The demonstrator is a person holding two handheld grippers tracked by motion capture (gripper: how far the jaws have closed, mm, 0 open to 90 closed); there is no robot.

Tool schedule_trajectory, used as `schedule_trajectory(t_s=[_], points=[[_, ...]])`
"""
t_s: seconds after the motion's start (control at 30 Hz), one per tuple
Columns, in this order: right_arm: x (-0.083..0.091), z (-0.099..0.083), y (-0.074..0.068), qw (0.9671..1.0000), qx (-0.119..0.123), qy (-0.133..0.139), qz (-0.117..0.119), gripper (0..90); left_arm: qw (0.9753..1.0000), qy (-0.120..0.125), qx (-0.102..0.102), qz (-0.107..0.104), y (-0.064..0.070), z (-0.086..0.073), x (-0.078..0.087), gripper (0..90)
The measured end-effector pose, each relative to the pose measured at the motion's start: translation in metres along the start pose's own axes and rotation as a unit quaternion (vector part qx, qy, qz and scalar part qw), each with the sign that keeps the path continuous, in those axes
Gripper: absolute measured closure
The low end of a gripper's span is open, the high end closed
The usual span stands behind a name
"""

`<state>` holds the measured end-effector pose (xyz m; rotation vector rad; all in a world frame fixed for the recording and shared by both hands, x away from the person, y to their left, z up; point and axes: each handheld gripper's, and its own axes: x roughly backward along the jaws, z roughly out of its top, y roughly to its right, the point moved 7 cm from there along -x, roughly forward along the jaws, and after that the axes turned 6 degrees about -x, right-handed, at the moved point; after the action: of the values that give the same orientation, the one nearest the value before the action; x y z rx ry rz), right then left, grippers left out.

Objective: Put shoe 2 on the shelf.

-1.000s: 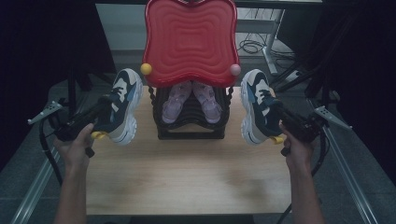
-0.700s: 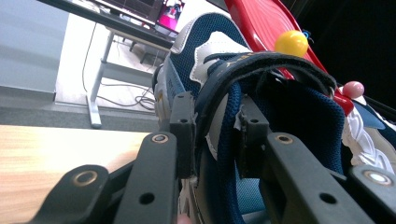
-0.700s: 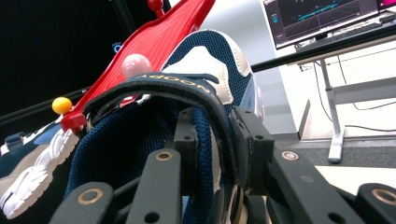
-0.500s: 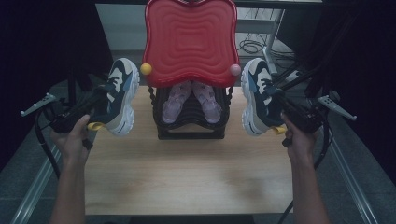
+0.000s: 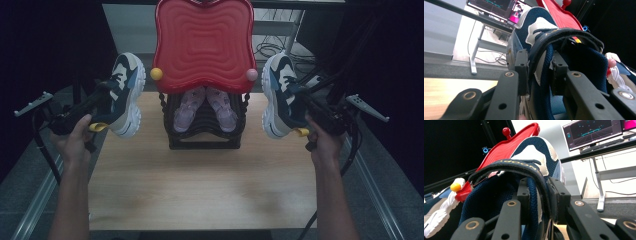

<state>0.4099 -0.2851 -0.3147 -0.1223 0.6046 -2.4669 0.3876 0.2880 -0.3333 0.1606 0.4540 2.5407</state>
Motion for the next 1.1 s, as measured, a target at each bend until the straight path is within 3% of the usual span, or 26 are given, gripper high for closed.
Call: schedule_trajectory(t_s=[0.6, 1.1], points=[[-0.015, 0.026, -0.012, 0.9999, -0.001, 0.010, 0.014, 72.9, 0.9997, 0.022, -0.005, -0.003, 0.005, 0.031, -0.001, 73.1], [-0.021, 0.055, -0.038, 0.9989, 0.007, 0.031, 0.033, 72.8, 0.9989, 0.039, -0.018, -0.020, 0.031, 0.072, -0.004, 73.1]])
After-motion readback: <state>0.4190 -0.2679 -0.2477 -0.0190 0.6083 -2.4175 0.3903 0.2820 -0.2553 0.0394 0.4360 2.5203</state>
